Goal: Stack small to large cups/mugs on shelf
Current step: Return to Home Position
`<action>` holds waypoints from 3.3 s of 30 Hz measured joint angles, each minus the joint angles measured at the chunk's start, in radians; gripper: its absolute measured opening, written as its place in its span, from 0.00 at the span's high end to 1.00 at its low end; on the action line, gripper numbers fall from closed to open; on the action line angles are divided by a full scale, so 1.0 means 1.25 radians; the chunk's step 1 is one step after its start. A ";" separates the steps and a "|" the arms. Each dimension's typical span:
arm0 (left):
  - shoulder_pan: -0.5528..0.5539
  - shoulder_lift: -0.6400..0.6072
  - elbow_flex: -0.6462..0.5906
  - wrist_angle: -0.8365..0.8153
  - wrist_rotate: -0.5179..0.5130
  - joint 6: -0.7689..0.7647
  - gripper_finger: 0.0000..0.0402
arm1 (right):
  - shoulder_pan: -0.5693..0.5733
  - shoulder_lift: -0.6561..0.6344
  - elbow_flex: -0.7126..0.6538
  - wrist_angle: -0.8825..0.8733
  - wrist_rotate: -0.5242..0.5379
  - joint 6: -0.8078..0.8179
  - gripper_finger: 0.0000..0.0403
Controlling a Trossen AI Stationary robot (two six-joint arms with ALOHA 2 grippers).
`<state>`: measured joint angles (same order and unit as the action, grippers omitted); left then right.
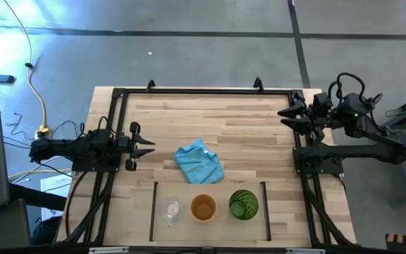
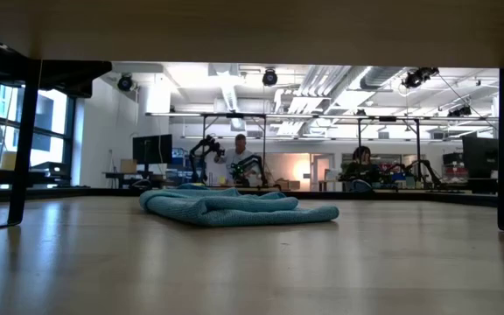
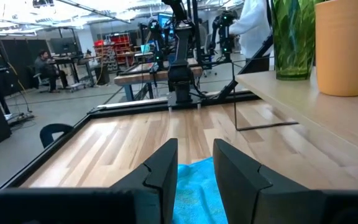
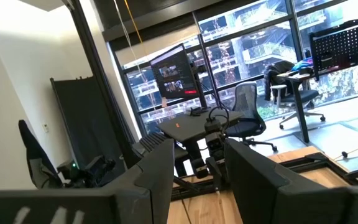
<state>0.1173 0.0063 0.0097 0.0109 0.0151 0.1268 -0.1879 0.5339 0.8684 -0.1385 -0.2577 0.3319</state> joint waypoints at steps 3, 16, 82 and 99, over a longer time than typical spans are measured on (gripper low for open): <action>0.000 0.000 0.000 0.000 0.000 0.000 0.77 | 0.000 0.000 0.000 0.000 0.000 -0.011 0.66; 0.000 0.000 0.000 0.001 0.000 -0.022 0.77 | 0.001 0.001 0.001 -0.138 -0.001 -0.178 0.66; 0.000 0.000 0.000 0.001 -0.001 -0.022 0.77 | 0.004 -0.397 -0.687 0.505 0.144 -0.188 0.66; 0.000 0.000 0.000 0.001 -0.001 -0.022 0.77 | 0.144 -0.241 -0.688 0.622 0.264 -0.303 0.66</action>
<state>0.1174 0.0062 0.0097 0.0120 0.0143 0.0993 -0.0074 0.2323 0.0090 0.6389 0.0727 -0.0473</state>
